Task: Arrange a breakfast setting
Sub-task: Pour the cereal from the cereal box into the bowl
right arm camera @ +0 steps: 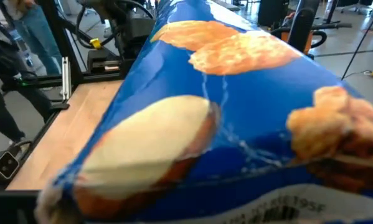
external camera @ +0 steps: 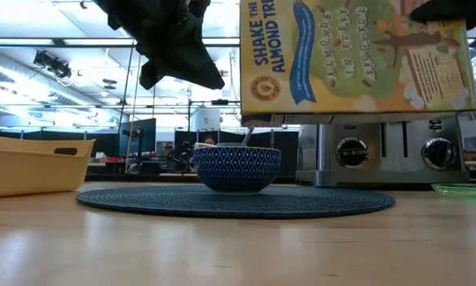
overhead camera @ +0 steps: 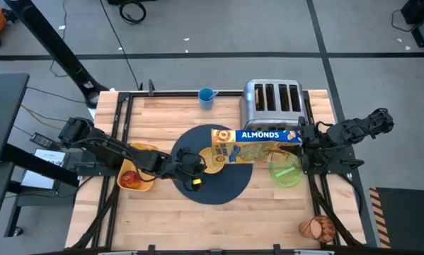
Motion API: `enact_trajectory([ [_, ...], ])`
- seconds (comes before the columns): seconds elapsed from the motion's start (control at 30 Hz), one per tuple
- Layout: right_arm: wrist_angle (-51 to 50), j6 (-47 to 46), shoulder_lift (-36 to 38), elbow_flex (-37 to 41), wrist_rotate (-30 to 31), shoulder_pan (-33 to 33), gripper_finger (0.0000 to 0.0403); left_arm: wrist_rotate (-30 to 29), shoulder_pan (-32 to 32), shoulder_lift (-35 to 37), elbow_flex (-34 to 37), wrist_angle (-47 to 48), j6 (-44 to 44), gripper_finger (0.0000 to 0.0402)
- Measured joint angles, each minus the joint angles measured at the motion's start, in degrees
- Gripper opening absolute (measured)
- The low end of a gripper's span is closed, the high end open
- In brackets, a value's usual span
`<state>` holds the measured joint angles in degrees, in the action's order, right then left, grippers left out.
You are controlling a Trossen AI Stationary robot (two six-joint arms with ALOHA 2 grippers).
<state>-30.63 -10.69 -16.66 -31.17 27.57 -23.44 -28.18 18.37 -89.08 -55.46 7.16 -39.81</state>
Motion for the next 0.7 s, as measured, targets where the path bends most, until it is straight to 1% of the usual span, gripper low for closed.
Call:
enact_trajectory([
  [0.37, -2.1, 2.8, -8.1, -4.7, -0.2, 0.0, 0.0188, 0.0, 0.0, 0.0, 0.0, 0.4, 0.1, 0.0009],
  [0.7, -3.5, 4.3, -13.1, -8.5, -0.6, 0.0, 0.0188, 0.0, 0.0, 0.0, 0.0, 0.4, 0.1, 0.0009],
])
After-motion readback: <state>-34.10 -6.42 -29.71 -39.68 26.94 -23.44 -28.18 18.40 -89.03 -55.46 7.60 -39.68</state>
